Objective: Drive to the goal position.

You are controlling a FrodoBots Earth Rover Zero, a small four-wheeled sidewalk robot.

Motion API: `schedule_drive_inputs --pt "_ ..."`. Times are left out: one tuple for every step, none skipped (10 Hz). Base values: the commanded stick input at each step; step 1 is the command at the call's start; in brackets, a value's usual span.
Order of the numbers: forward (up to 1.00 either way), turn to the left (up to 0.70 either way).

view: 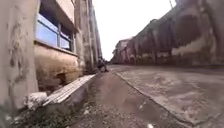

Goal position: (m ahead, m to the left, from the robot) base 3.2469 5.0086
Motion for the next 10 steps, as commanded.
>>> schedule_drive_inputs --pt "1.0 -0.4" --pt "1.0 -0.4" --pt "1.0 -0.4" --pt "1.0 -0.4" --pt "1.0 -0.4" --pt "1.0 -0.4" --pt "1.0 -0.4" --pt "1.0 -0.4" --pt "1.0 -0.06" --pt "1.0 0.0"
